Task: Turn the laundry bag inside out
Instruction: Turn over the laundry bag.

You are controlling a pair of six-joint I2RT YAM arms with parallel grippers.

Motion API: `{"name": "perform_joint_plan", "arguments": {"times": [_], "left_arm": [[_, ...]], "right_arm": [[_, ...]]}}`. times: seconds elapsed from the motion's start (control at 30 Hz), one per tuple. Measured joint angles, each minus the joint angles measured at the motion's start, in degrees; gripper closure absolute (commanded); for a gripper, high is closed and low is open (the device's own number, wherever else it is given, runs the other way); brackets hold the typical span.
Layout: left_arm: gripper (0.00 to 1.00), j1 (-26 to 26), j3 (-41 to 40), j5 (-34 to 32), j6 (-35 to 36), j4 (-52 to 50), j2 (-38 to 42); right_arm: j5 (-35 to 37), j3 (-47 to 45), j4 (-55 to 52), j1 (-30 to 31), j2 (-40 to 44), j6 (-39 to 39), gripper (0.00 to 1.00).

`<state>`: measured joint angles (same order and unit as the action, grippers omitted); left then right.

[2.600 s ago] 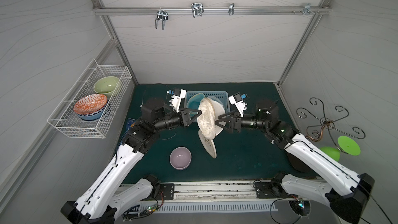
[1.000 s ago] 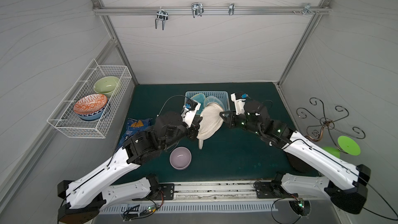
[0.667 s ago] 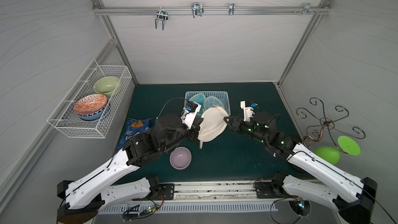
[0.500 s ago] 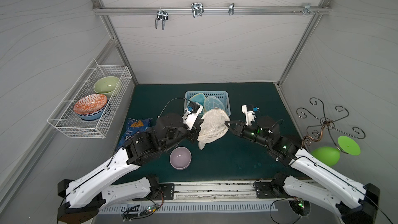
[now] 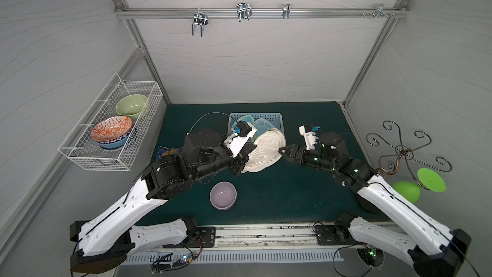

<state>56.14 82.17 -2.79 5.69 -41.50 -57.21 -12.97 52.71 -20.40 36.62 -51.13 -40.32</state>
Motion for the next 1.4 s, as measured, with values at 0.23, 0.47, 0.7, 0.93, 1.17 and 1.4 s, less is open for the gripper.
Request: {"name": "perform_joint_plan", "arguments": {"times": [0.23, 0.47, 0.7, 0.93, 1.17, 1.4], "left_arm": [[1.0, 0.0, 0.02, 1.33, 3.61, -0.28, 1.27], [1.0, 0.48, -0.7, 1.31, 6.1, -0.31, 2.32], [1.0, 9.62, -2.62, -7.04, 11.21, 0.59, 1.18], [1.0, 14.95, -7.56, -18.05, 17.29, 6.27, 1.33], [1.0, 16.28, -9.29, -22.43, 20.98, 12.04, 2.86], [1.0, 16.44, -11.41, -26.53, 23.37, 16.52, 3.58]], "right_arm": [[-7.39, 8.39, 0.96, -4.13, 2.64, 0.81, 0.26], [-11.65, 7.96, 4.0, -2.56, -4.02, -2.01, 0.37], [-13.42, 7.93, 8.39, -1.55, -5.7, -7.17, 0.36], [-15.43, 4.98, 12.28, -1.92, -2.71, -11.39, 0.41], [-17.59, 0.92, 13.66, -1.57, -1.16, -15.08, 0.87], [-12.24, -3.69, 10.84, -0.92, 2.36, -15.74, 1.0]]}}
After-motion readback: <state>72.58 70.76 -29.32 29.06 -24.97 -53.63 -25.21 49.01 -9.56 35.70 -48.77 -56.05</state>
